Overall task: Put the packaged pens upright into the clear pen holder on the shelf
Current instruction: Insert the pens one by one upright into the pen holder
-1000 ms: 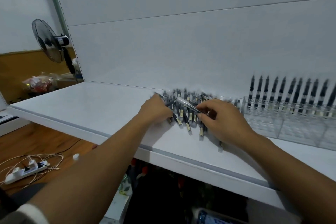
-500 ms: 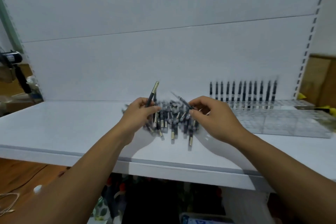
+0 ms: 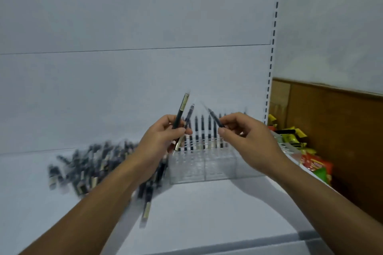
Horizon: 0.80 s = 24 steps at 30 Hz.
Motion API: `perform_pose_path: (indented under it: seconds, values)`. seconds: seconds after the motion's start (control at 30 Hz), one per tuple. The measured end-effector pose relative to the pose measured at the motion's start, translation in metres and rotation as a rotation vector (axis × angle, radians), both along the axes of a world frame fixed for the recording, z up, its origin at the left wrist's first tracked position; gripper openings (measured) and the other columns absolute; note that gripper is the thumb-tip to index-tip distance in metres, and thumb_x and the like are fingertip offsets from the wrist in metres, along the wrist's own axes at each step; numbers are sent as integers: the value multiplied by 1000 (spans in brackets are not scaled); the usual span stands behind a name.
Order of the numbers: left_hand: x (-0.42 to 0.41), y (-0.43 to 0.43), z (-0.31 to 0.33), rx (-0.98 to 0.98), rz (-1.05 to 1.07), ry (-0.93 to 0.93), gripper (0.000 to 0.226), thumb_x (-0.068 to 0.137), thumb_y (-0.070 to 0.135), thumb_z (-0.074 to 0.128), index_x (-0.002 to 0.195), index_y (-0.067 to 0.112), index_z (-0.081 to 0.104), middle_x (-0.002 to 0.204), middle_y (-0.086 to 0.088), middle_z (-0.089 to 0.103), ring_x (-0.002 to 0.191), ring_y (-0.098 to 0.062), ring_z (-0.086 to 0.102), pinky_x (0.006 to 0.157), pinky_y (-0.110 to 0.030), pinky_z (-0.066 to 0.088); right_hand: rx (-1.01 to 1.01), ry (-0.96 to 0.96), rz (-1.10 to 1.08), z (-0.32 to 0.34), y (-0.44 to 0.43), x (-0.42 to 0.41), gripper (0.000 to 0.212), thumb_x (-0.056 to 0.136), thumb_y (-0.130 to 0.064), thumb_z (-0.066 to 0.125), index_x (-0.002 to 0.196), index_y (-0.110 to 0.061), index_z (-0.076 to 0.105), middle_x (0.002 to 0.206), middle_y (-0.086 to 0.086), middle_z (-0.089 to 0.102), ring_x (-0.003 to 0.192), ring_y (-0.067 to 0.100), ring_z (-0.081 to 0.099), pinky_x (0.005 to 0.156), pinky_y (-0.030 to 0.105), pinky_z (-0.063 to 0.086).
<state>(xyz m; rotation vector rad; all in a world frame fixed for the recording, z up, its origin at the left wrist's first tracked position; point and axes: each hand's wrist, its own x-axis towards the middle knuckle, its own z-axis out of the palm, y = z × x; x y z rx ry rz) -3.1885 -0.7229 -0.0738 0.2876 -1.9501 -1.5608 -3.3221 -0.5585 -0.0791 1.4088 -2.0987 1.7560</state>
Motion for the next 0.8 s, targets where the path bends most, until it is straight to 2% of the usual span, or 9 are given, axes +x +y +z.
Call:
perform_pose_path:
  seconds: [0.07, 0.2, 0.3, 0.43, 0.53, 0.63, 0.8]
  values:
    - [-22, 3, 3, 14, -56, 28, 11, 94, 2, 50, 92, 12, 54, 82, -2, 71, 64, -20, 48, 62, -36, 31, -34, -13, -49, 4, 8, -24, 14, 89, -17, 69, 89, -31, 66, 79, -7, 64, 72, 5, 56, 60, 13, 44]
    - [-65, 12, 9, 64, -156, 61, 12, 93, 3, 51, 91, 14, 55, 83, -4, 70, 60, -18, 50, 62, -35, 32, -108, -118, -124, 14, 20, -70, 9, 88, -16, 71, 96, -17, 69, 91, 8, 69, 81, 13, 62, 71, 24, 51]
    - [-94, 25, 12, 88, -229, 65, 11, 92, 3, 51, 92, 13, 55, 83, -3, 71, 60, -18, 51, 64, -35, 33, -135, -143, -167, 19, 23, -96, 9, 87, -21, 71, 96, -18, 70, 91, 7, 68, 78, 10, 60, 65, 16, 49]
    - [-119, 35, 2, 100, -271, 6, 10, 94, 5, 51, 94, 14, 55, 83, 0, 72, 62, -18, 51, 67, -37, 32, -134, -138, -224, 23, 18, -127, 10, 88, -27, 70, 97, -22, 71, 91, 1, 67, 79, 9, 60, 65, 18, 47]
    - [-122, 35, -8, 162, -248, -34, 11, 95, 6, 49, 98, 13, 56, 85, -1, 73, 62, -17, 51, 62, -34, 32, -95, -141, -229, 20, 7, -144, 12, 90, -27, 69, 98, -18, 69, 91, 4, 69, 70, 4, 60, 58, 16, 47]
    - [-122, 33, -11, 163, -232, -56, 12, 95, 7, 49, 99, 14, 58, 89, -1, 74, 63, -16, 52, 59, -32, 33, -20, -117, -234, 14, -3, -157, 17, 91, -23, 68, 103, -12, 65, 96, 10, 70, 80, 11, 67, 66, 21, 55]
    - [-121, 33, -13, 126, -221, -70, 12, 95, 9, 51, 102, 14, 59, 91, -1, 75, 65, -16, 52, 72, -41, 34, 93, -62, -233, 2, -10, -160, 12, 91, -24, 67, 99, -16, 62, 90, 4, 67, 82, 14, 69, 71, 30, 59]
